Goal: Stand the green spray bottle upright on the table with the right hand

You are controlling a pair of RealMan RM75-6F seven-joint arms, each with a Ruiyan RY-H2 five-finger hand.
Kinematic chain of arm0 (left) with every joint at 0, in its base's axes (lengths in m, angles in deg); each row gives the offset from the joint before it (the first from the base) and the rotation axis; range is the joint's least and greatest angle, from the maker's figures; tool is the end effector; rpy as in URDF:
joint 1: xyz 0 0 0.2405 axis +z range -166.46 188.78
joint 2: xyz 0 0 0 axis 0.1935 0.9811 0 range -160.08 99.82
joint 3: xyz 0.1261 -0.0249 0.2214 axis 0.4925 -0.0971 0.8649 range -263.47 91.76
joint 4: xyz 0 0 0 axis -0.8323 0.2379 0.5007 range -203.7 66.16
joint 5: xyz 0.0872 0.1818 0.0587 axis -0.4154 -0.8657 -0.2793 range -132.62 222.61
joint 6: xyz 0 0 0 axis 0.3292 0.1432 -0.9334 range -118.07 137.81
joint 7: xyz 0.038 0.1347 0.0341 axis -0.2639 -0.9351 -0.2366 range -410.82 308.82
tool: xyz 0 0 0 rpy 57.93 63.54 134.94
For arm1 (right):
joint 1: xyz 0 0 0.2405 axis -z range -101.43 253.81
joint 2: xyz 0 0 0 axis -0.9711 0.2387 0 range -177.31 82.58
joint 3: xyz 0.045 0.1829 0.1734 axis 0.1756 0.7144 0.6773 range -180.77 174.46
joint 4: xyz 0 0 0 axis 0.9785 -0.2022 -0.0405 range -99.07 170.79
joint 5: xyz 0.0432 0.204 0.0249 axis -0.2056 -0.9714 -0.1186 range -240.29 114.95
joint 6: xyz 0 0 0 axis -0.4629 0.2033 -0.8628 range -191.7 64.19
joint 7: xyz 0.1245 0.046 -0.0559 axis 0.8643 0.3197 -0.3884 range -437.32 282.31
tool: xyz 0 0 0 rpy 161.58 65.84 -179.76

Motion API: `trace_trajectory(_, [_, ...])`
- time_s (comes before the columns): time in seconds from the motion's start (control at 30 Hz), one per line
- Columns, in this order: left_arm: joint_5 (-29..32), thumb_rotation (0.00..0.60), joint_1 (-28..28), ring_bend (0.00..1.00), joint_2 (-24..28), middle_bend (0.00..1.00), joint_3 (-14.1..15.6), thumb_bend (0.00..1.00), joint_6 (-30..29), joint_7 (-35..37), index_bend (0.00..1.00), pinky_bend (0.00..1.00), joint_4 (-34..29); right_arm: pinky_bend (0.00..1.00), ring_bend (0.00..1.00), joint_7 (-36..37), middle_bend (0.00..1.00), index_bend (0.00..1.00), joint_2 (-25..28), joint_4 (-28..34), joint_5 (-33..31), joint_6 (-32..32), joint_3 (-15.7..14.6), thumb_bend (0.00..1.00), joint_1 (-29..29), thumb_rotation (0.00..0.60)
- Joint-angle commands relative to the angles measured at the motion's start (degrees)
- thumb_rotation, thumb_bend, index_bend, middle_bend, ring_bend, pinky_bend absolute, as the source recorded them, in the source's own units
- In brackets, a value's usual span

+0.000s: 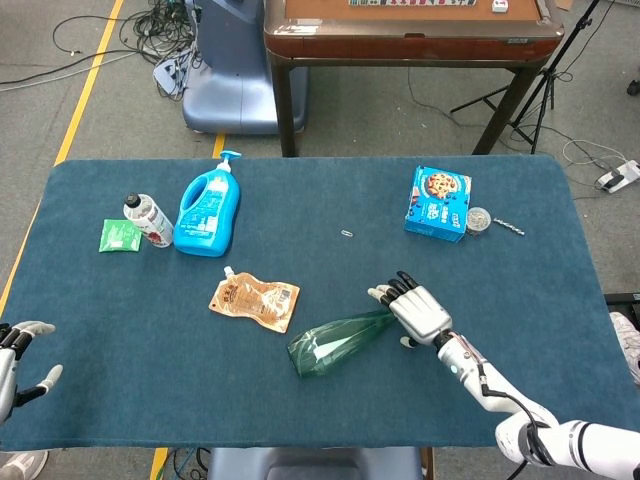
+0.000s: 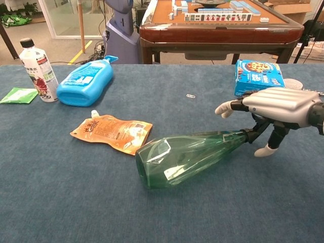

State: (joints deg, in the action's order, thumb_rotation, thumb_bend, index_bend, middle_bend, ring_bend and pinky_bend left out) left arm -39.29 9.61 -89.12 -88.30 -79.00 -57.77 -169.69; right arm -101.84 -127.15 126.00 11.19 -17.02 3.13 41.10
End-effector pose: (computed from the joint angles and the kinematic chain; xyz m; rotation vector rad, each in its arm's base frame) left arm -0.2985 0.1604 0.1829 -1.3210 -0.8643 -0.8375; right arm -0.1949 -0.3007 -0.0002 2.0964 -0.8166 0.6815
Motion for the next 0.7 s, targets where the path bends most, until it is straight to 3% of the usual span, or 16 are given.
trace_trajectory(0.03, [0.1,0.600,0.1,0.29,0.1,0.31,0.0,0.26,0.0,0.2,0.34,0.16,0.1,0.08,0.12,-0.3,0.17,0.14,-1.2,-2.9,-2.5,-0.6,0.3,0.00,-0.9,0.600])
trace_trajectory(0.5, [0.9,0.600,0.6,0.29,0.3,0.31,-0.2,0.26,-0.1,1.6,0.35,0.16,1.4,0.08,0.12,0.8,0.17,0.14,-7.9,-18.8,-13.6,-4.9,4.8,0.00,-7.1,0.600])
trace_trajectory(0.7, [1.5,0.600,0.9,0.29,0.5,0.31,-0.3,0.26,0.0,2.0,0.35,0.16,1.7,0.08,0.12,2.4,0.17,0.14,-11.3,-23.4,-14.8,-6.0,6.8,0.00,-10.5,0.600])
